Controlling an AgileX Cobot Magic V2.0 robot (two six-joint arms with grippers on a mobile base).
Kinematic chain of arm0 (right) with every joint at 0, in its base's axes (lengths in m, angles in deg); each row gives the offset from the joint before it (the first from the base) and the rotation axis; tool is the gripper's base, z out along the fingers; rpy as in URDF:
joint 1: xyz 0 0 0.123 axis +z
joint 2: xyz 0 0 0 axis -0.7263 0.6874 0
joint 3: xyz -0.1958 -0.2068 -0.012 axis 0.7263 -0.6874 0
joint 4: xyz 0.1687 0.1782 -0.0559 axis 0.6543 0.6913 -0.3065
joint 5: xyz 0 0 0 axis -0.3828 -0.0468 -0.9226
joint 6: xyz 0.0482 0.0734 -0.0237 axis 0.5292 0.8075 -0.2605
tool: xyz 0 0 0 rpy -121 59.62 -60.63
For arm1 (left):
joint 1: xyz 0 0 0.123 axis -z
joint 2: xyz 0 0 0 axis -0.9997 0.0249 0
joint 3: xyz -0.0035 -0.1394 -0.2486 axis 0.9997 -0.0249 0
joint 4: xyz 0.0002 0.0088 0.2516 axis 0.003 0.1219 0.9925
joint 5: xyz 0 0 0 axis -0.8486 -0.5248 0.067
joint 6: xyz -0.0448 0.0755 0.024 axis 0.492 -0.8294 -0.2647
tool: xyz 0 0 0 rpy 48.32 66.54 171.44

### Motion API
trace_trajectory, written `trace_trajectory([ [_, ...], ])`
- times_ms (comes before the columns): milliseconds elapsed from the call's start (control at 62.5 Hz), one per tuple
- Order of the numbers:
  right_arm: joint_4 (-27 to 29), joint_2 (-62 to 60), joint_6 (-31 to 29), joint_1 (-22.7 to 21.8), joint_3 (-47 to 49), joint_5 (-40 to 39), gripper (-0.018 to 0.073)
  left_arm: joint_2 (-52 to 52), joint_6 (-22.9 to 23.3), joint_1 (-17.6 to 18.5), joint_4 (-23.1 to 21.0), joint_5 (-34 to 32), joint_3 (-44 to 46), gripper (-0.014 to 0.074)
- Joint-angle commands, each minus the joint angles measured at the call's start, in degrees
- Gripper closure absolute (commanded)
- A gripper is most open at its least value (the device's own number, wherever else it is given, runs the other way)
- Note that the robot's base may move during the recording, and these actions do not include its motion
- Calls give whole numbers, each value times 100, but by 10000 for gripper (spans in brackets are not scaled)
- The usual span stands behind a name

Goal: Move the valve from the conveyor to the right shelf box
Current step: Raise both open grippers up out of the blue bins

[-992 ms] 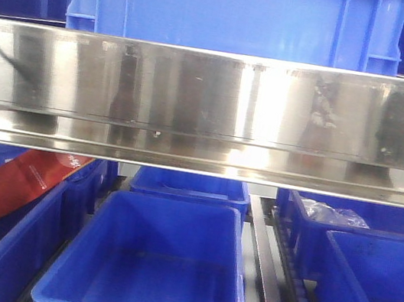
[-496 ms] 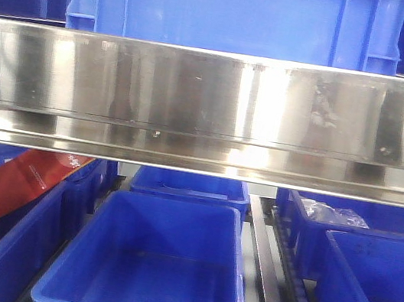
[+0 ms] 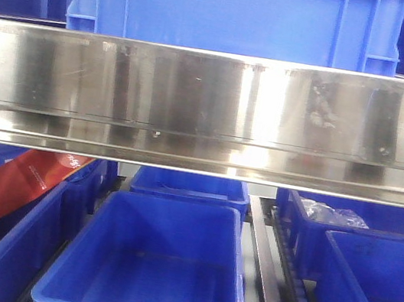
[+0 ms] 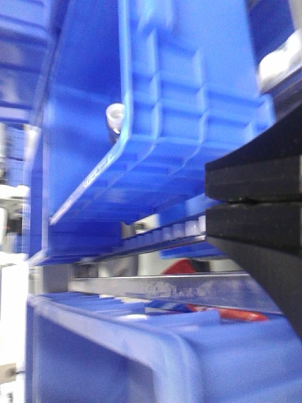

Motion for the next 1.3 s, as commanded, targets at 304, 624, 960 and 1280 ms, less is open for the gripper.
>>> trace_trajectory([
  [304, -42, -623, -3, -17, -26, 759, 722, -758, 50, -29, 16, -267, -142, 708],
  [624, -42, -623, -3, -17, -26, 759, 722, -758, 50, -29, 16, -267, -142, 708],
  [960, -801, -1125, 7, -411, -915, -13, 722, -753, 50, -29, 16, -278, -142, 708],
  [1280, -770, -2179, 7, -1001, -2655, -1068, 722, -753, 50, -29, 16, -278, -142, 708],
])
